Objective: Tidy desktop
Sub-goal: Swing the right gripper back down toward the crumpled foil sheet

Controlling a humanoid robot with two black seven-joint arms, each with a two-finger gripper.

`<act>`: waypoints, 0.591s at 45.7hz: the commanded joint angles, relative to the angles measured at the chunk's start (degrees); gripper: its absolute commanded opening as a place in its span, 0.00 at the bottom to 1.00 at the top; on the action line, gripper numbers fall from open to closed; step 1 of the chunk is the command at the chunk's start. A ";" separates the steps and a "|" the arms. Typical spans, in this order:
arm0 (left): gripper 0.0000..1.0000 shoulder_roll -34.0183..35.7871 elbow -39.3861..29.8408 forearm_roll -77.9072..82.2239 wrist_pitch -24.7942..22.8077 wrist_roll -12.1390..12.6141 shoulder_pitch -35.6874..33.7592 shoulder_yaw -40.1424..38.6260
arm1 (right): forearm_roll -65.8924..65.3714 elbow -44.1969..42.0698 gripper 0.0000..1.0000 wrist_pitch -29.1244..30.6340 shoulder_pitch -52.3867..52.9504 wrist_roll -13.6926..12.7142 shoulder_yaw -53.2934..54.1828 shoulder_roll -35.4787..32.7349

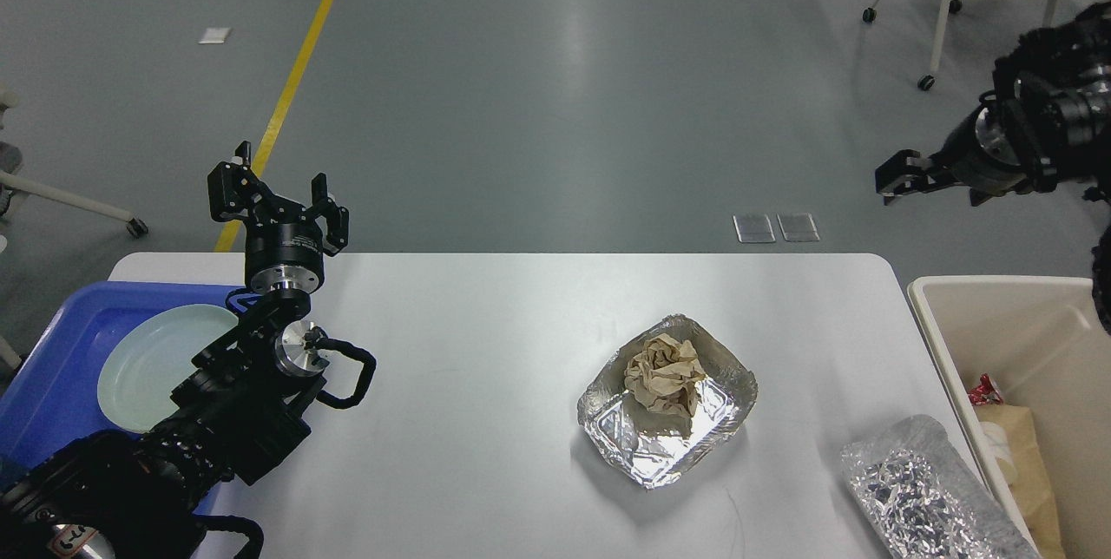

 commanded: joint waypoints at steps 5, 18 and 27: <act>1.00 0.00 0.00 0.00 0.00 0.00 0.00 0.00 | 1.72 11.13 0.99 5.31 16.37 -0.01 10.18 5.22; 1.00 0.00 0.00 0.00 0.00 0.00 0.00 0.00 | 2.16 36.97 0.98 5.31 38.26 -0.45 19.95 5.93; 1.00 0.00 0.00 0.00 0.00 0.00 0.00 0.00 | 2.16 57.02 0.98 5.31 54.00 -0.63 21.18 4.18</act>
